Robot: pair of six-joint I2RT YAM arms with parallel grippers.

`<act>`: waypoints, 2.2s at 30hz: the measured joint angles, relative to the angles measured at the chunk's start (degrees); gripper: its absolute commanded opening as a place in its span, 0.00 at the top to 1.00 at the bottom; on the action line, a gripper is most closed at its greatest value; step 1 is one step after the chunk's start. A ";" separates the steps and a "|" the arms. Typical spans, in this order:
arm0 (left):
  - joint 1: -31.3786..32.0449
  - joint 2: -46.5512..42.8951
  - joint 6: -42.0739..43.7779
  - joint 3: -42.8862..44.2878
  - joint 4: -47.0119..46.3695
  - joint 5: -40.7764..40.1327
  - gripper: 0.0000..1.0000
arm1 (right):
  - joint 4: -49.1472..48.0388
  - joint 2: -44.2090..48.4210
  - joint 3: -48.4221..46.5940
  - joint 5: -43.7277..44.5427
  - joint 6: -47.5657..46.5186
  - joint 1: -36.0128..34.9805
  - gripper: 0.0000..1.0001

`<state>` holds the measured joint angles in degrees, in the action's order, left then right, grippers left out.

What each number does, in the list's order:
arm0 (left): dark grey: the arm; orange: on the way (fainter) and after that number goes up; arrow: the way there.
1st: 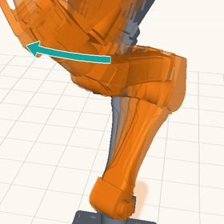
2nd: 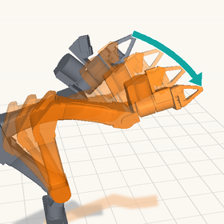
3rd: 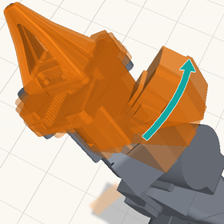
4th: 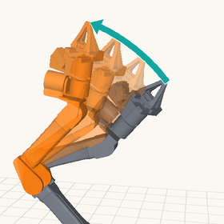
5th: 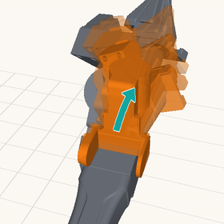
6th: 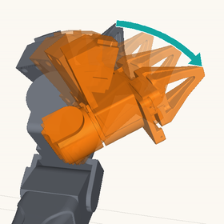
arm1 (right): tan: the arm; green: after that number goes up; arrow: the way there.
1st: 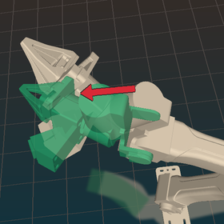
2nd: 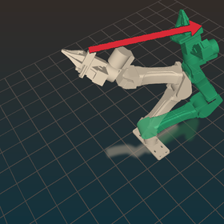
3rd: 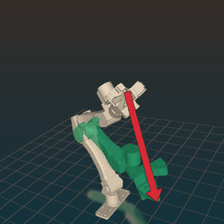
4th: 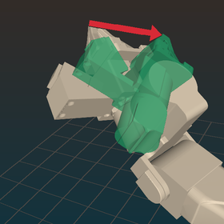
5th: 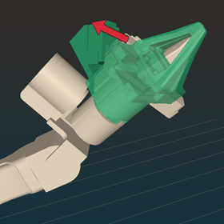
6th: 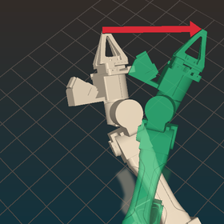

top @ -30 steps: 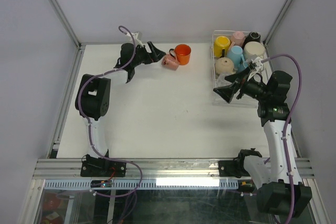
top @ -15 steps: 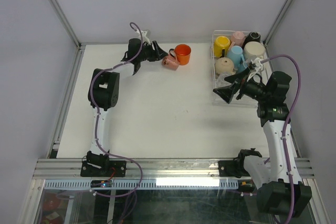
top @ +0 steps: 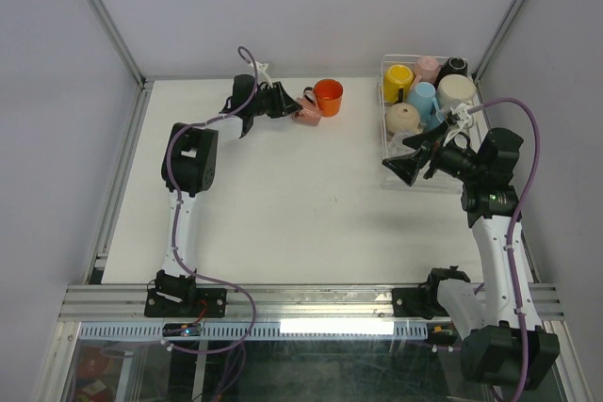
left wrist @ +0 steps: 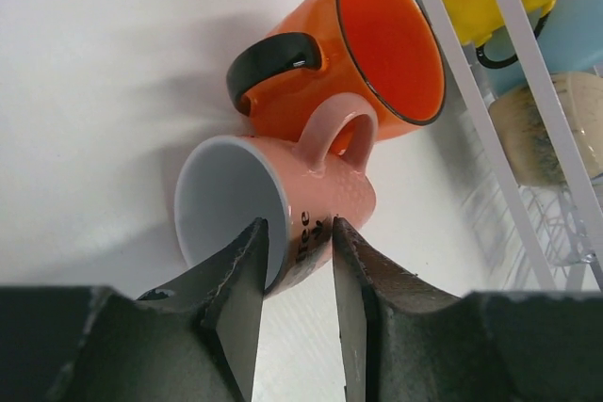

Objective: Load the cups into the dish rack
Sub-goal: Pick up the cup at the center of the board, then turn the cup upside down in the dish rack.

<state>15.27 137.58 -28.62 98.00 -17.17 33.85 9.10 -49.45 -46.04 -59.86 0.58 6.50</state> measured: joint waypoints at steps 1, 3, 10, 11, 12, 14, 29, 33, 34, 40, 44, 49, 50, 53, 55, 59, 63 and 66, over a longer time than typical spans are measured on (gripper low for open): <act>0.00 0.02 -0.55 -0.09 -0.52 0.59 0.69 | -0.02 0.00 0.00 0.00 0.00 0.00 0.01; 0.00 0.02 -1.42 -0.74 -2.49 1.49 0.70 | -0.02 0.00 0.00 0.00 0.00 0.00 0.01; 0.04 -0.02 -4.37 -5.88 -8.96 4.55 0.69 | -0.07 0.00 0.00 0.00 0.00 -0.17 0.00; 0.07 -0.09 -4.63 -6.45 -9.66 4.74 0.70 | -0.07 0.00 0.00 0.00 0.00 -0.20 0.01; 0.07 -0.13 -4.74 -6.78 -10.01 4.83 0.70 | -0.07 0.00 0.00 0.02 -0.02 -0.22 0.01; 0.13 -0.24 -5.03 -7.56 -10.91 4.90 0.73 | -0.07 0.00 0.00 0.02 0.00 -0.24 0.00; 1.03 -4.04 -6.32 -17.40 -21.49 5.31 1.00 | -0.07 -0.11 0.02 0.04 -0.04 -0.39 0.01; 1.44 -8.92 -3.48 -24.22 -21.88 5.27 1.00 | -0.09 -0.11 0.04 0.02 -0.04 -0.42 0.00; 1.64 -10.71 -2.23 -26.38 -21.86 5.18 1.00 | -0.09 -0.11 0.07 0.02 -0.04 -0.44 0.01; 5.46 -25.31 7.76 -41.03 -23.30 2.14 1.00 | -2.03 -0.09 1.66 -0.87 0.83 -0.59 0.01; 10.69 -36.46 15.85 -51.41 -28.61 -1.55 1.00 | -5.55 0.00 3.67 -3.30 3.58 -0.72 0.00; 19.26 -48.33 26.71 -64.43 -38.10 -6.82 1.00 | -13.16 0.00 6.88 -7.56 9.18 -1.60 0.00; 21.33 -50.18 29.46 -66.93 -39.87 -7.96 1.00 | -14.51 -0.04 7.41 -8.11 9.92 -2.14 0.00; 26.73 -55.17 37.99 -73.02 -42.18 -11.56 1.00 | -17.11 -0.61 8.20 -9.18 11.17 -4.11 0.00; 29.92 -58.03 44.02 -75.58 -42.18 -14.67 1.00 | -18.58 -1.81 8.24 -9.73 11.67 -5.68 0.00; 35.82 -61.59 55.54 -76.41 -41.05 -22.18 1.00 | -20.17 -5.42 8.24 -10.08 12.24 -8.35 0.00; 40.74 -62.40 66.60 -76.41 -40.81 -29.83 1.00 | -20.57 -9.35 8.24 -10.10 12.63 -10.86 0.00; 43.54 -62.38 73.99 -76.39 -40.52 -34.29 1.00 | -20.39 -12.02 8.24 -10.10 12.76 -12.52 0.00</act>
<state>58.81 75.20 45.36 21.61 -57.69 -0.45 -11.29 -61.47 -37.80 -69.95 13.34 -6.02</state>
